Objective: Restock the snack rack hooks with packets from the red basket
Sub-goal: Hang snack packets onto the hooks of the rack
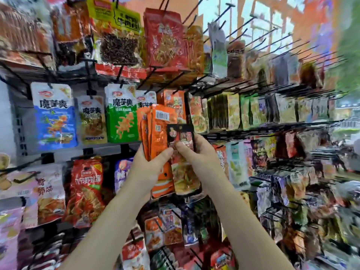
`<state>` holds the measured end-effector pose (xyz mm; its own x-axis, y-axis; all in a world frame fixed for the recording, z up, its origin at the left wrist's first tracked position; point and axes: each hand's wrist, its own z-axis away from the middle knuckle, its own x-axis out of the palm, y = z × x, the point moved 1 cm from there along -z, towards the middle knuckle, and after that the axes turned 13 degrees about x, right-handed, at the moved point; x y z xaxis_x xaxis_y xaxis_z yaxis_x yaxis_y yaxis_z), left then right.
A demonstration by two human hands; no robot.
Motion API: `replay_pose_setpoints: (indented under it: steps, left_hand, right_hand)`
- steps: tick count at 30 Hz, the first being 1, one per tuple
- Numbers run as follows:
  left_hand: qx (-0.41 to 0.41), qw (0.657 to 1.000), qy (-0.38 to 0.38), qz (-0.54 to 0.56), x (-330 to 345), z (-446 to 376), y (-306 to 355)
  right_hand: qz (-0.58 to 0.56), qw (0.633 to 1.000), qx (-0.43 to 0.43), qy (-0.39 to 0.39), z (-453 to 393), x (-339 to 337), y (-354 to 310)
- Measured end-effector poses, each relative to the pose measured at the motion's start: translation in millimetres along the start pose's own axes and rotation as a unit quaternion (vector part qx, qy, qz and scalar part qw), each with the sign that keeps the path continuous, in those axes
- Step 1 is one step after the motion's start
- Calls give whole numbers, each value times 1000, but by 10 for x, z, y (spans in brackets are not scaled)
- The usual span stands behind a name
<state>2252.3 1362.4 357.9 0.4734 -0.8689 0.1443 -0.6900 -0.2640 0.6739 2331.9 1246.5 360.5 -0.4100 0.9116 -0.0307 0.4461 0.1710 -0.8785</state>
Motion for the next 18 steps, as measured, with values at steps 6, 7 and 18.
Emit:
replay_pose_setpoints:
  steps: [6, 7, 18]
  left_hand:
    - [-5, 999, 14, -32, 345, -355, -141]
    - [-12, 1000, 16, -19, 400, -409, -142]
    - [-26, 998, 34, 41, 645, -764, -141]
  right_hand:
    - [-74, 997, 31, 21, -523, -333, 113]
    - [-76, 996, 36, 34, -628, -405, 118]
    - [-77, 995, -26, 64, -1833, -820, -377]
